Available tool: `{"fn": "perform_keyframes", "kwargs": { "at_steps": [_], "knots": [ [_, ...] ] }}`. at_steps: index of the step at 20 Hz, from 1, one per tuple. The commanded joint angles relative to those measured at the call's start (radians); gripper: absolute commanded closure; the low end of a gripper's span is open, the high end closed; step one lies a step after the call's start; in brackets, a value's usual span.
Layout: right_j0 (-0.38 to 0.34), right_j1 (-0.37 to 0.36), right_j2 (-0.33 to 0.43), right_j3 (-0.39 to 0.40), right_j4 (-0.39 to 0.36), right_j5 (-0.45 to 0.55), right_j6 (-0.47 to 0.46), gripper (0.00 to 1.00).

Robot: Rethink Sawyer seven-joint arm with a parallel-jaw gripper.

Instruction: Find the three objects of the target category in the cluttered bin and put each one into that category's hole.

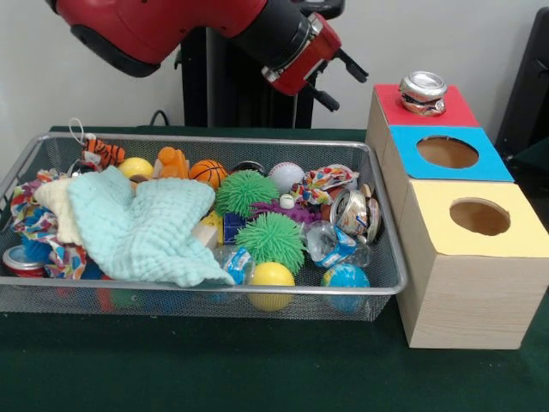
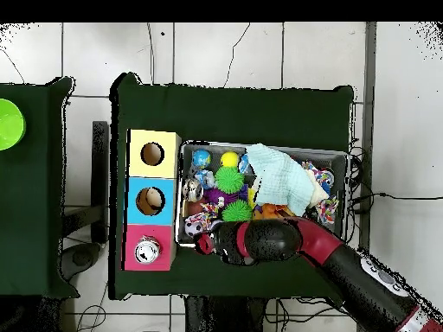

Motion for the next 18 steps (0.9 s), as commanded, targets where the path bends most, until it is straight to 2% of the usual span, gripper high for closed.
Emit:
{"fn": "perform_keyframes", "kwargs": {
  "at_steps": [1, 6, 10, 18],
  "knots": [
    [0.035, -0.002, 0.074, -0.105, -0.039, 0.001, -0.159, 0.00],
    [0.107, -0.085, 0.081, -0.065, -0.055, -0.067, -0.040, 0.00],
    [0.150, -0.129, 0.093, -0.053, -0.024, -0.061, 0.002, 0.00],
    [0.201, -0.116, 0.050, -0.085, -0.031, -0.095, 0.000, 0.00]
  ]
}}
